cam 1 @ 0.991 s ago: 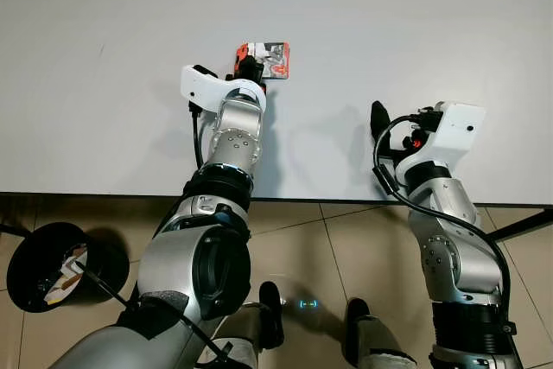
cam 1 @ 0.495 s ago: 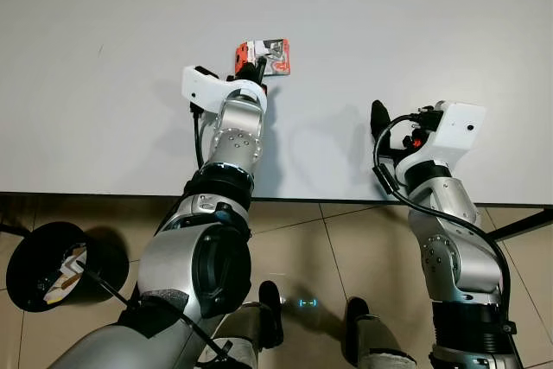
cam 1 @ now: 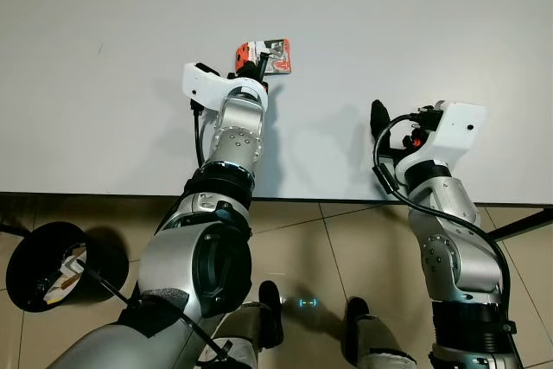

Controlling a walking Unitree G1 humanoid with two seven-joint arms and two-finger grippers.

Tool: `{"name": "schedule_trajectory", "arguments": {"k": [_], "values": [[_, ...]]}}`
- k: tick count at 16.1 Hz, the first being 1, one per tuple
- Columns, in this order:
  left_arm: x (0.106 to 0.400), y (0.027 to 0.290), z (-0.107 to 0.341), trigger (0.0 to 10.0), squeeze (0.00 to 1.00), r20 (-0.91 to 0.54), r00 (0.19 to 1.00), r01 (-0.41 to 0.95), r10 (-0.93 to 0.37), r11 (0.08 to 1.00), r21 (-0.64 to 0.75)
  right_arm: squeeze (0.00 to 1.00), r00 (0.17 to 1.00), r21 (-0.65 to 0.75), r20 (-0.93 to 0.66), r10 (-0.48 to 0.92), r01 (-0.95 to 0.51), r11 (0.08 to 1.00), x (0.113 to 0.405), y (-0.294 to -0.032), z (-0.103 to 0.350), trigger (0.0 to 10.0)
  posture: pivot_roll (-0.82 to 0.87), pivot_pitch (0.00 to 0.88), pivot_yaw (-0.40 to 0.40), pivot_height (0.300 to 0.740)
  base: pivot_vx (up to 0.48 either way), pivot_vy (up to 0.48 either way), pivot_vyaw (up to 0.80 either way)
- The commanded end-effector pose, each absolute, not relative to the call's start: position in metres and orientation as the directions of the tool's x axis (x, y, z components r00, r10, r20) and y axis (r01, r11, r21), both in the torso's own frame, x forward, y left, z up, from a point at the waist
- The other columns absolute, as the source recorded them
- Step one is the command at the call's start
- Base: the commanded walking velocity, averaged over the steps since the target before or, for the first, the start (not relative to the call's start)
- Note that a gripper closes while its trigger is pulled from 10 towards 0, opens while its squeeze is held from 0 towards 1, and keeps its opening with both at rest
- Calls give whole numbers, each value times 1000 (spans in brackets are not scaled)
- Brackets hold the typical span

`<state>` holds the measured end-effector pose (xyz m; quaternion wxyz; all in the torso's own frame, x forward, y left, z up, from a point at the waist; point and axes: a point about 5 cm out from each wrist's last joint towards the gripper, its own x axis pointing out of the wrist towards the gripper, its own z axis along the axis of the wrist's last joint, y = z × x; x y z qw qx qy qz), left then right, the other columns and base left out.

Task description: Picking trash to rubbish bin

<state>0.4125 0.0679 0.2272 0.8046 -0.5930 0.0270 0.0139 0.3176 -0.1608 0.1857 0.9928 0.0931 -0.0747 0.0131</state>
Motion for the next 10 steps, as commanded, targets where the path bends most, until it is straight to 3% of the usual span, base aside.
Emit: {"name": "schedule_trajectory", "arguments": {"k": [1,3,4,5,10], "values": [[408,46,223,10000,0,-66,995,-40,-71,316,-948,0,1000,215,-18,-13,17,977,315,-164,151,10000,-52,376,160,740,0,0,0],[407,45,249,10000,0,113,991,130,-65,416,-900,0,1000,216,-16,-16,19,976,315,-164,151,10000,-52,373,162,740,0,0,0],[403,38,270,10000,0,270,956,289,-113,499,-817,0,1000,216,-16,-17,20,976,315,-164,151,10000,-49,375,162,740,0,0,0],[398,30,285,10000,0,360,920,386,-157,526,-757,0,1000,216,-15,-17,20,976,315,-164,151,10000,-48,374,162,740,0,0,0],[385,19,304,10000,0,476,854,505,-209,549,-666,0,1000,218,-12,-14,16,976,317,-163,151,10000,-44,371,163,740,0,0,0]]}}
